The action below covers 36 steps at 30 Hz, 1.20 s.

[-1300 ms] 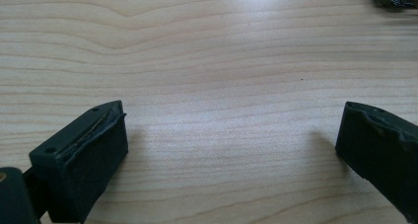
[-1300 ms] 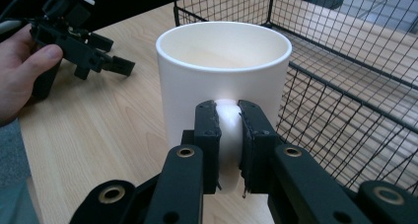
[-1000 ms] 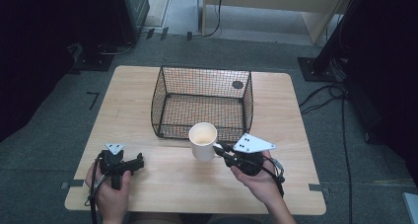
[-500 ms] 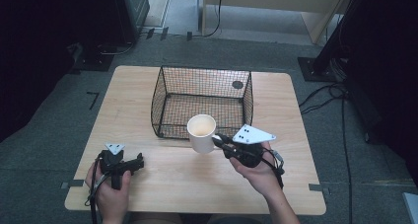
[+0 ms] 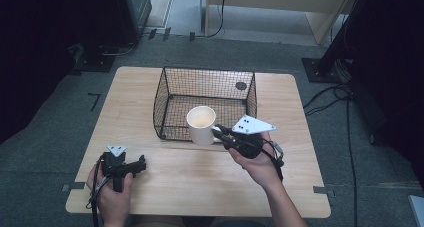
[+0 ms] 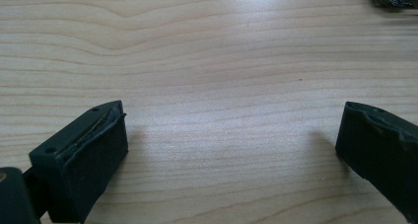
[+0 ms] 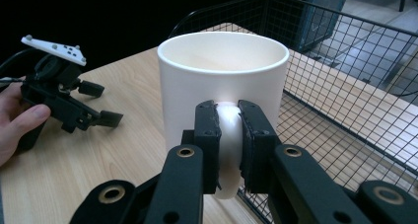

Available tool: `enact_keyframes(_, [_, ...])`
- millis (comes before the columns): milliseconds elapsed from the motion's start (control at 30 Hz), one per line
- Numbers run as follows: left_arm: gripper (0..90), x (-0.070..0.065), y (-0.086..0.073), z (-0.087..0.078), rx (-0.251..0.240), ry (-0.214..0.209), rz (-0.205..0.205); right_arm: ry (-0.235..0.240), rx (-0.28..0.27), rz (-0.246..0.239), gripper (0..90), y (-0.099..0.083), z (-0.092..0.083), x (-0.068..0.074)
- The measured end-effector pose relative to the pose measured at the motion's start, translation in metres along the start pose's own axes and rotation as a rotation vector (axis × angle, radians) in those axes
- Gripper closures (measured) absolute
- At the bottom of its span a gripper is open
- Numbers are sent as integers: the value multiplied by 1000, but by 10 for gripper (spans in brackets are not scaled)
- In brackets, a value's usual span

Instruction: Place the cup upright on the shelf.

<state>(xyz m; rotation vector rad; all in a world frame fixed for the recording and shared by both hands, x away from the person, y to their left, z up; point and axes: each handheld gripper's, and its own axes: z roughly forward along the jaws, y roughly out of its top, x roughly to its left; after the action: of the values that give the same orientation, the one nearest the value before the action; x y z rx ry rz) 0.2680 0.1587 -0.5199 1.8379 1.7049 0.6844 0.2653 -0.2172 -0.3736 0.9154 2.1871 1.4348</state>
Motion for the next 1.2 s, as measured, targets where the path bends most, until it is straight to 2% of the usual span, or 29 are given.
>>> enact_keyframes(533, [0,0,0,0,-1,0,-2,-22,-21,0,806,23,10,-16])
enact_keyframes(733, [0,0,0,0,-2,0,-2,-21,-30,14,806,32,15,-22])
enact_keyframes(1067, [0,0,0,0,-2,0,-2,-28,-33,26,806,36,32,-40])
enact_keyframes(1200, [0,0,0,0,-3,-1,-1,-37,-33,27,806,37,44,-53])
